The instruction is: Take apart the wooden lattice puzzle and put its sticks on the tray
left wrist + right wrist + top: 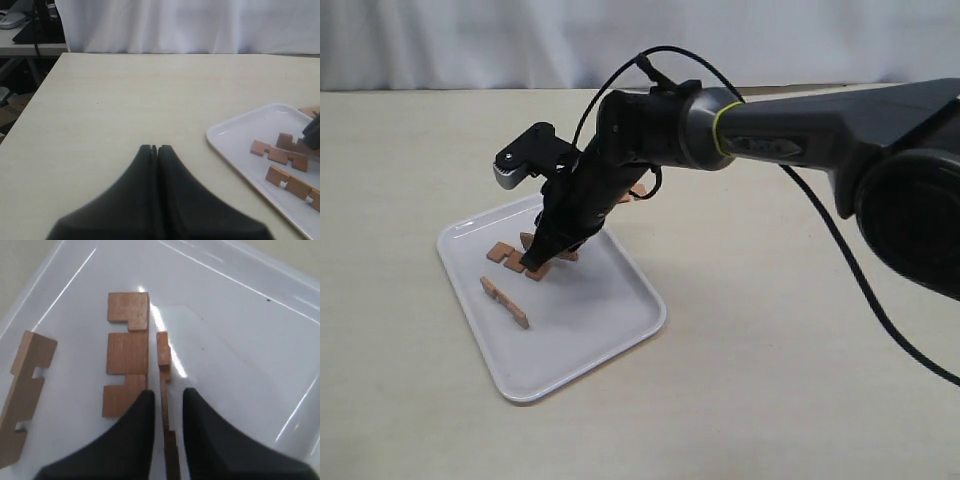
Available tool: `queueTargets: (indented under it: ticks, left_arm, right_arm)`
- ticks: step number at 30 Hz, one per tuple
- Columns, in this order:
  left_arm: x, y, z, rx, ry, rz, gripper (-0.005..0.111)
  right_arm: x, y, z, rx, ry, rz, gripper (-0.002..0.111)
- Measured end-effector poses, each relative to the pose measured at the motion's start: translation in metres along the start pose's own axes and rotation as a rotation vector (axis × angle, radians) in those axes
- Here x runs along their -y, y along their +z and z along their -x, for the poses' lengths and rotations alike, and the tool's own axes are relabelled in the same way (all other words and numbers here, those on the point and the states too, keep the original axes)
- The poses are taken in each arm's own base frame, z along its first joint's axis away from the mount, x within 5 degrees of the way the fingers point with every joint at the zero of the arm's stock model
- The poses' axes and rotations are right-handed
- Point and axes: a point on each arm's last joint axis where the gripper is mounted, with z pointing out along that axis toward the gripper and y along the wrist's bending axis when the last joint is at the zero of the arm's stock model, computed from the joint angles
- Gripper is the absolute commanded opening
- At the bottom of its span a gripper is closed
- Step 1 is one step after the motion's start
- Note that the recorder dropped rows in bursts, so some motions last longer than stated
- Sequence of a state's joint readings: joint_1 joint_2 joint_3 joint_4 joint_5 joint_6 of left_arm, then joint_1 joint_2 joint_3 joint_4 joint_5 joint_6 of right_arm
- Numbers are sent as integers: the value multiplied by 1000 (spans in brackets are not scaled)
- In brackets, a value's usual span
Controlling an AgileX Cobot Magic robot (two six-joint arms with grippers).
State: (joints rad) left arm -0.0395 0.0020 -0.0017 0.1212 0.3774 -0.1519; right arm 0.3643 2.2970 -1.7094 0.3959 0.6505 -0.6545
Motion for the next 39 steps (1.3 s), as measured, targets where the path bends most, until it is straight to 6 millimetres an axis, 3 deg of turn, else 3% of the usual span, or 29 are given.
queueTargets:
  ticks: [3, 6, 11, 17, 20, 25, 31, 39]
  left_arm:
    - [0, 0, 0, 0, 0, 0, 0]
    - [0, 0, 0, 0, 0, 0, 0]
    - [0, 0, 0, 0, 0, 0, 0]
    - [0, 0, 0, 0, 0, 0, 0]
    - [0, 0, 0, 0, 0, 0, 0]
    - [0, 0, 0, 0, 0, 0, 0]
    - [0, 0, 0, 0, 0, 0, 0]
    - [0, 0, 0, 0, 0, 0, 0]
  right_arm:
    - [1, 2, 1, 20, 50, -13, 58]
    - [2, 1, 3, 33, 73, -16, 68]
    - [1, -19, 15, 56, 53, -19, 69]
    - [8, -80, 45, 190, 82, -168, 65]
    - [23, -95, 45, 216, 149, -264, 65]
    - [52, -93, 28, 141, 188, -371, 65]
    - [81, -84, 4, 11, 153, -372, 61]
    - [108, -72, 7, -111, -6, -251, 61]
